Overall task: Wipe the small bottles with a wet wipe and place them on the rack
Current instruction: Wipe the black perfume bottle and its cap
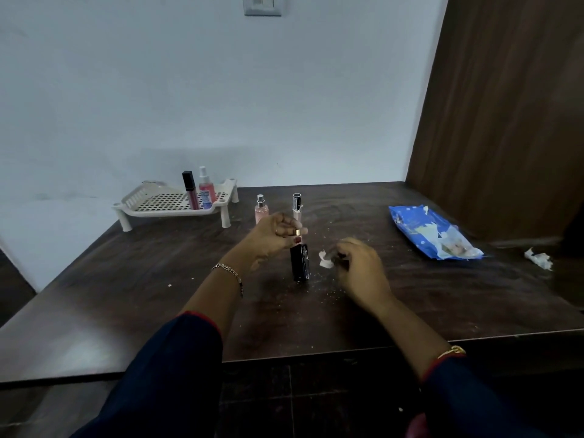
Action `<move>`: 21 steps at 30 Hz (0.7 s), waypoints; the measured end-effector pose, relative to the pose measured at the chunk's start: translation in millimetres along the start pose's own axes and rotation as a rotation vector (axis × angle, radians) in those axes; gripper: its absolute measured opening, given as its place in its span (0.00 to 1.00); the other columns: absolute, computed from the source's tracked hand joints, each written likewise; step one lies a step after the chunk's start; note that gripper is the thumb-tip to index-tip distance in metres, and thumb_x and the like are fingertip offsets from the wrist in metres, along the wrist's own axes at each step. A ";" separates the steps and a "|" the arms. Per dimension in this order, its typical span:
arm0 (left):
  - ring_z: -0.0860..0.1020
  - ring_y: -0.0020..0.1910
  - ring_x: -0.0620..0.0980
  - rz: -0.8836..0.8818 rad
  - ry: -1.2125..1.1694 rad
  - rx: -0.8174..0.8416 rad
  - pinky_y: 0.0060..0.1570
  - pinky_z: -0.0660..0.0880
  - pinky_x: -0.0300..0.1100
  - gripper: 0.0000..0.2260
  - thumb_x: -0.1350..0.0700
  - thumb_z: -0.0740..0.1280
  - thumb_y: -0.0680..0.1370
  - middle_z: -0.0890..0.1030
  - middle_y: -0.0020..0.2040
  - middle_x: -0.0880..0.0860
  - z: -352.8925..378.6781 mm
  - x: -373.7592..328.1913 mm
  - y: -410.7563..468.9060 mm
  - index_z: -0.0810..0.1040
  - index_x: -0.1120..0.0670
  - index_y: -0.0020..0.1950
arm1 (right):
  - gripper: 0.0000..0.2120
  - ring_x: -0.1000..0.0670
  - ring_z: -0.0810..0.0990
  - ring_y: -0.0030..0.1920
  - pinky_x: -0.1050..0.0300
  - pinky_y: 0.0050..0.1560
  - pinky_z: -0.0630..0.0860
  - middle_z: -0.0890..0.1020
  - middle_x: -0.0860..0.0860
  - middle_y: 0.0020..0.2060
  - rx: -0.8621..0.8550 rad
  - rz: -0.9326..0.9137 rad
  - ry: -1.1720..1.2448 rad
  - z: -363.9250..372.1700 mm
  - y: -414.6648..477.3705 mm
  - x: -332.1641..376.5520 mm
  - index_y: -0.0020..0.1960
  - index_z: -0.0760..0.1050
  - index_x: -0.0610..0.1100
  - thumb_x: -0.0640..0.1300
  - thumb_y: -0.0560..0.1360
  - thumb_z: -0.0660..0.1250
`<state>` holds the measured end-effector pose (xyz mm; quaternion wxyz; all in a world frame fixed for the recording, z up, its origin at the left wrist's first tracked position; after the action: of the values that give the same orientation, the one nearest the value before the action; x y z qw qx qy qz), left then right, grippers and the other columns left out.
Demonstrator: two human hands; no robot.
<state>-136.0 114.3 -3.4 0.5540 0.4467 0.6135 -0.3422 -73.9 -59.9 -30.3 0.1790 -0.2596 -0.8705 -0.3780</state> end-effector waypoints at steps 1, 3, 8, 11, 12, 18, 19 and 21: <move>0.79 0.54 0.50 0.002 0.000 -0.004 0.44 0.78 0.31 0.10 0.73 0.65 0.73 0.80 0.53 0.62 -1.2 0.4 -0.8 0.72 0.60 0.47 | 0.12 0.52 0.80 0.42 0.63 0.45 0.75 0.82 0.50 0.41 -0.021 0.024 0.047 2.5 0.4 1.4 0.40 0.81 0.43 0.28 0.67 0.66; 0.79 0.54 0.51 0.005 -0.001 -0.024 0.44 0.78 0.32 0.09 0.73 0.65 0.73 0.80 0.52 0.61 -3.0 1.6 -1.9 0.73 0.63 0.50 | 0.08 0.54 0.81 0.42 0.67 0.44 0.76 0.83 0.50 0.40 -0.060 0.111 0.155 8.4 0.7 3.8 0.40 0.81 0.44 0.32 0.68 0.68; 0.79 0.42 0.45 0.035 0.054 -0.119 0.37 0.76 0.28 0.10 0.72 0.68 0.72 0.81 0.43 0.57 -1.7 4.7 -0.6 0.75 0.64 0.51 | 0.03 0.54 0.80 0.40 0.64 0.41 0.77 0.82 0.50 0.39 -0.075 0.078 0.212 17.7 3.3 14.8 0.39 0.80 0.42 0.37 0.67 0.74; 0.78 0.36 0.42 0.053 0.131 -0.151 0.36 0.75 0.26 0.09 0.71 0.70 0.70 0.79 0.38 0.53 2.8 5.8 2.7 0.77 0.64 0.49 | 0.04 0.54 0.77 0.40 0.70 0.42 0.70 0.80 0.52 0.40 -0.040 -0.053 0.070 18.5 6.9 25.9 0.42 0.79 0.42 0.35 0.69 0.72; 0.78 0.33 0.39 0.051 0.156 -0.156 0.35 0.74 0.26 0.09 0.70 0.70 0.70 0.79 0.37 0.52 4.5 6.7 3.7 0.78 0.65 0.50 | 0.04 0.51 0.77 0.41 0.69 0.42 0.69 0.80 0.50 0.41 -0.017 -0.092 0.029 19.5 7.6 27.6 0.44 0.80 0.42 0.35 0.71 0.70; 0.77 0.28 0.37 0.010 0.144 -0.180 0.29 0.73 0.26 0.11 0.71 0.69 0.71 0.78 0.35 0.52 8.4 7.8 5.5 0.78 0.68 0.52 | 0.11 0.44 0.77 0.51 0.51 0.48 0.73 0.78 0.47 0.51 0.203 -0.173 -0.204 22.2 0.9 30.6 0.53 0.79 0.43 0.36 0.73 0.64; 0.77 0.31 0.40 0.003 0.142 -0.181 0.30 0.74 0.26 0.11 0.71 0.69 0.71 0.78 0.36 0.52 8.9 7.3 5.4 0.78 0.68 0.52 | 0.11 0.43 0.77 0.51 0.50 0.47 0.73 0.78 0.47 0.51 0.225 -0.194 -0.235 22.0 -1.2 31.1 0.52 0.79 0.43 0.36 0.72 0.64; 0.76 0.36 0.44 -0.009 0.127 -0.171 0.34 0.74 0.30 0.11 0.71 0.69 0.71 0.78 0.37 0.53 10.1 6.1 5.0 0.78 0.67 0.52 | 0.10 0.43 0.76 0.51 0.50 0.47 0.73 0.77 0.46 0.51 0.261 -0.233 -0.287 22.2 -6.2 31.4 0.52 0.79 0.42 0.37 0.73 0.63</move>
<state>-127.6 107.9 -10.6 0.5485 0.4159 0.6764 -0.2620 -105.2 -36.9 -32.4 0.0407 -0.1830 -0.9526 -0.2395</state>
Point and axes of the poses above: each hand's wrist, its own y-axis towards the middle knuckle, its own z-axis out of the palm, x = y × z, the point moved 2 cm from there along y, towards the middle knuckle
